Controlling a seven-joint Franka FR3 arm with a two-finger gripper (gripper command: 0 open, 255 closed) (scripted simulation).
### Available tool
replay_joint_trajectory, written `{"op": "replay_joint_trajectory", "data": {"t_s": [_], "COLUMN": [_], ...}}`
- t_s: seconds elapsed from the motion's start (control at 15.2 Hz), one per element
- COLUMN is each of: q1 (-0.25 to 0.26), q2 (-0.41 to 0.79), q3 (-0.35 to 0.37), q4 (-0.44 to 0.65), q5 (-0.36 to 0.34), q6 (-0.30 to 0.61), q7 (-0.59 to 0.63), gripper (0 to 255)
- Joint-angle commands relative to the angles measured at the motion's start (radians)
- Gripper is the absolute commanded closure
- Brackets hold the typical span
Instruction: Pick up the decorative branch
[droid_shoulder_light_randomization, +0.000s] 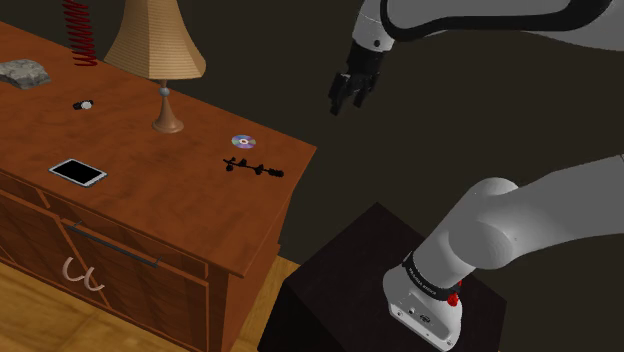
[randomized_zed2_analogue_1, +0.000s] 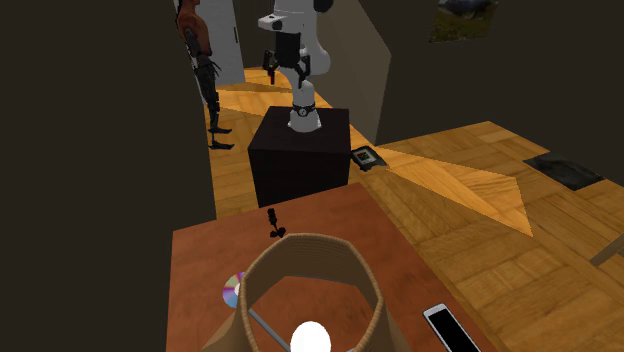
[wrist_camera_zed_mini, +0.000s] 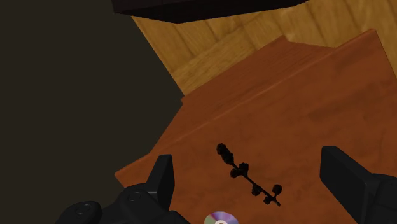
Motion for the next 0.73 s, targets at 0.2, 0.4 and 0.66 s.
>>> {"op": "replay_joint_trajectory", "data": {"t_s": [0.2, 0.4, 0.66], "q1": [-0.005, -0.008, -0.012], "q2": [0.179, 0.29, 0.443], "q3": [-0.001, -0.003, -0.004], "q4": [0.02, 0.048, 0.102], "q5": [-0.011, -0.018, -0.029], "q6": [0.144, 0.218, 0.304], "q7": [0.006, 0.009, 0.012], "gripper": [0, 0, 0]}}
